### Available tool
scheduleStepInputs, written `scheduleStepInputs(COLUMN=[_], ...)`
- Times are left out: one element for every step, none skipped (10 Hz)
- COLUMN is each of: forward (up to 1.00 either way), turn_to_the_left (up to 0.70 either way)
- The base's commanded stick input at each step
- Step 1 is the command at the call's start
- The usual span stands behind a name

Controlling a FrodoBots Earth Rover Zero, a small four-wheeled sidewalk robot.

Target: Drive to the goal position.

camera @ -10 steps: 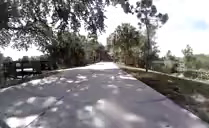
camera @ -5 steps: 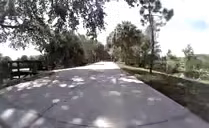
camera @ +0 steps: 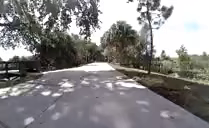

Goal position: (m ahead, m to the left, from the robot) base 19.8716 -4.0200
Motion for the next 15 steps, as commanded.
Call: scheduleStepInputs(forward=[0.85, 0.85, 0.85, 0.85, 0.85, 0.85, 0.85, 0.85, 0.85, 0.85, 0.85, 0.85, 0.85, 0.85, 0.85], turn_to_the_left=[0.00, 0.00, 0.00, 0.00, 0.00, 0.00, 0.00, 0.00, 0.00, 0.00, 0.00, 0.00, 0.00, 0.00, 0.00])
